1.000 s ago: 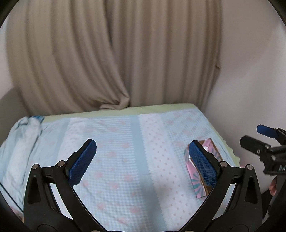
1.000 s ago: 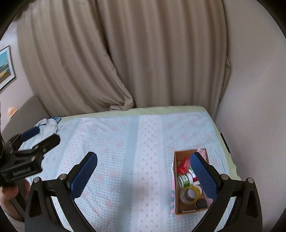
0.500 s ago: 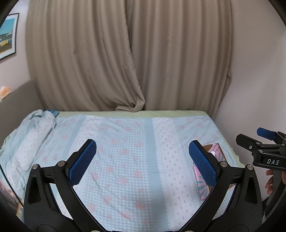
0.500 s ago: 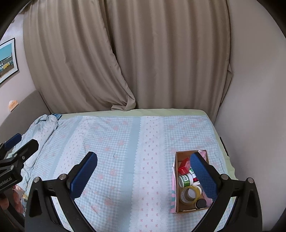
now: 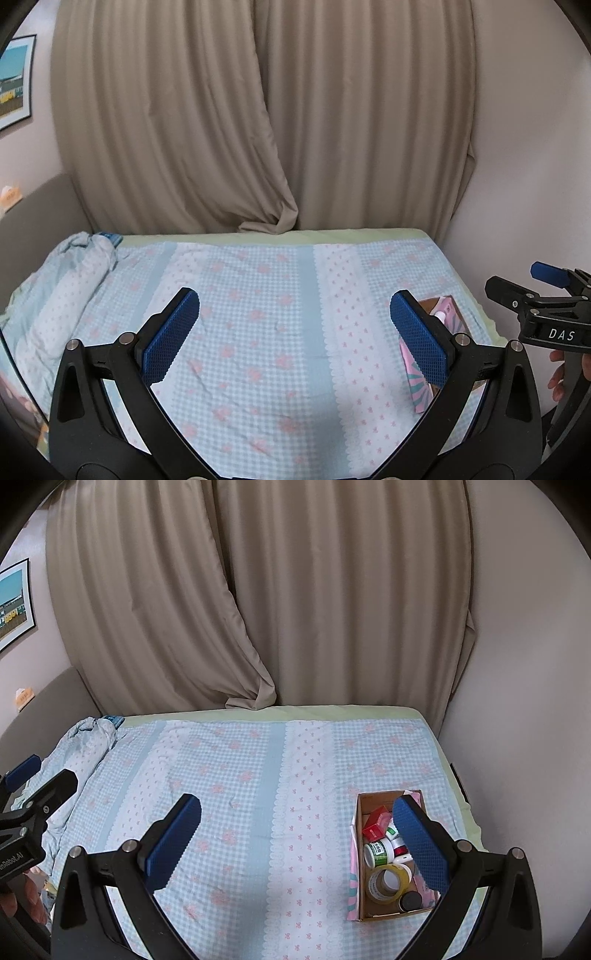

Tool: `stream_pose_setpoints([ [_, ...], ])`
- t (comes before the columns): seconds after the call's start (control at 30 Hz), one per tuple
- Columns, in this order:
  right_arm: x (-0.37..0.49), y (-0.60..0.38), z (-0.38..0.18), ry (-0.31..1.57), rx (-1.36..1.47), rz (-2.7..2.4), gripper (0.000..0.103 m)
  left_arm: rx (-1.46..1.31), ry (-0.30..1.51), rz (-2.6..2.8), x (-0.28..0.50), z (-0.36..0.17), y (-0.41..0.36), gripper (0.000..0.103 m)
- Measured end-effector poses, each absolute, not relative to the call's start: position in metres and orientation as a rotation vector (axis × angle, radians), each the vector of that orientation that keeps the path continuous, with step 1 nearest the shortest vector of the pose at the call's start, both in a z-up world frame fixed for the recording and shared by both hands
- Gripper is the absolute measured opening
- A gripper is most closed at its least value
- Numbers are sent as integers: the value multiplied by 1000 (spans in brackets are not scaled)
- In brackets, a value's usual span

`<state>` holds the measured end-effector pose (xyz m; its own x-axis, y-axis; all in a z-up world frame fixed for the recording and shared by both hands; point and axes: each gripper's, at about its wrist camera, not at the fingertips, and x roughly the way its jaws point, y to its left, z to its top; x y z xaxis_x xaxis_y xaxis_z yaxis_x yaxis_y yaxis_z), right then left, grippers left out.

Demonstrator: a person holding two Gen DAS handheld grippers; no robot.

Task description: Organize rigid objects

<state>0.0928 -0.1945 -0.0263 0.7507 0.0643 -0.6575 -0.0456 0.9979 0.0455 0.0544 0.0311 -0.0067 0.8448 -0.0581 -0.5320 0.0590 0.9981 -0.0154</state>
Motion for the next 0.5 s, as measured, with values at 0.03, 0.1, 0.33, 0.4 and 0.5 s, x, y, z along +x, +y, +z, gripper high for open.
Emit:
stream_pose_setpoints([
  [0.03,93,-195,-26,720,29,59,103,2,561,-61,54,-7,31,103],
  [0.1,92,-195,-26,721,29,57,103,2,561,-62,53,-6,31,103],
  [0.33,92,-194,-25,719,26,50,103,2,561,-62,54,-7,32,103],
  [0.4,91,-193,-25,718,25,46,103,1,562,-61,53,-7,31,103],
  [0.5,91,-193,-25,721,25,43,103,-4,561,-60,52,-7,31,103],
])
